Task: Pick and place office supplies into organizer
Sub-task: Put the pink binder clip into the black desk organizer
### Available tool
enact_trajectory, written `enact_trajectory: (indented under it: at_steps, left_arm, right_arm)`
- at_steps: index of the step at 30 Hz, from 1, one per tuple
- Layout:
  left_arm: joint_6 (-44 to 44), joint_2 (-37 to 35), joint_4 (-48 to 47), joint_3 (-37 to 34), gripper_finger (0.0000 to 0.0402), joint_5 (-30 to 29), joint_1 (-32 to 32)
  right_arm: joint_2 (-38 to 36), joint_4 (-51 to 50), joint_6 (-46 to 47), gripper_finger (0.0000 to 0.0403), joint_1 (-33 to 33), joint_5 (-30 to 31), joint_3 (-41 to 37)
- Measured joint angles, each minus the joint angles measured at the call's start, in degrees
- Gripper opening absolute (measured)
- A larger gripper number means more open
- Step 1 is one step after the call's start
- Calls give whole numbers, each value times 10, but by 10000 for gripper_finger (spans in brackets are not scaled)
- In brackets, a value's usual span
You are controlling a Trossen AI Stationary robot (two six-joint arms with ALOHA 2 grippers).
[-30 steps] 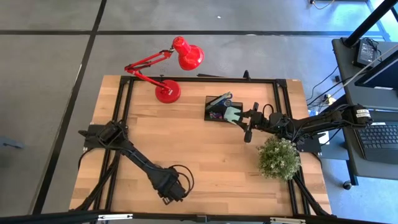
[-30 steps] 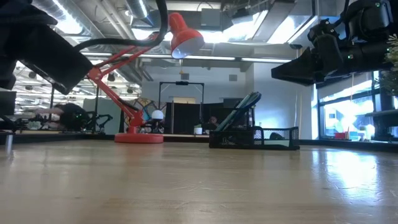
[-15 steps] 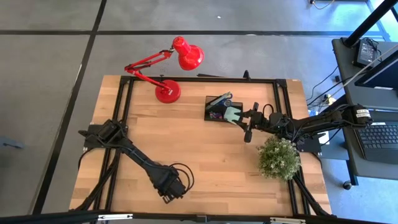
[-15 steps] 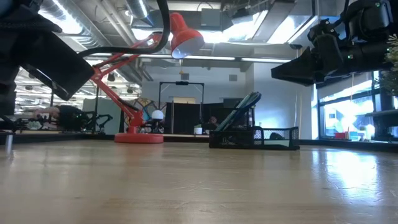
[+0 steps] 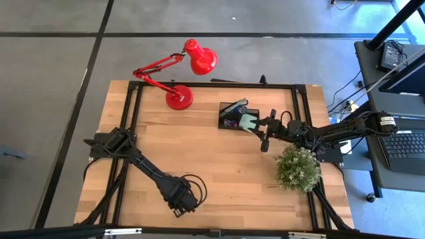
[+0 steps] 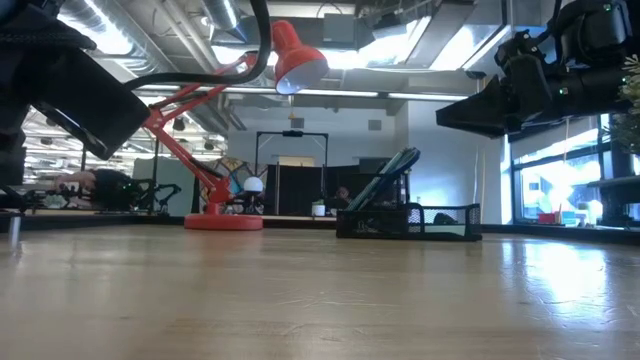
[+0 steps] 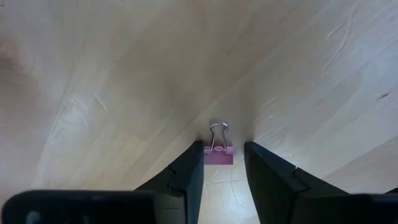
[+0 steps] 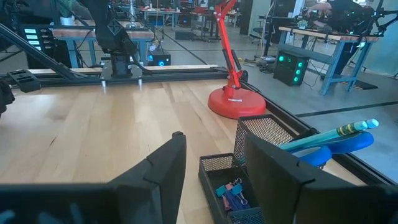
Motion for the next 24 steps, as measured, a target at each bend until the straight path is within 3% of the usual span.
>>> enact_trajectory:
  at_steps: [24]
  left_arm:
    - [41,0,-5,0,59,-4,0]
  right_arm:
    - [0,0,-1,166,0,0,0]
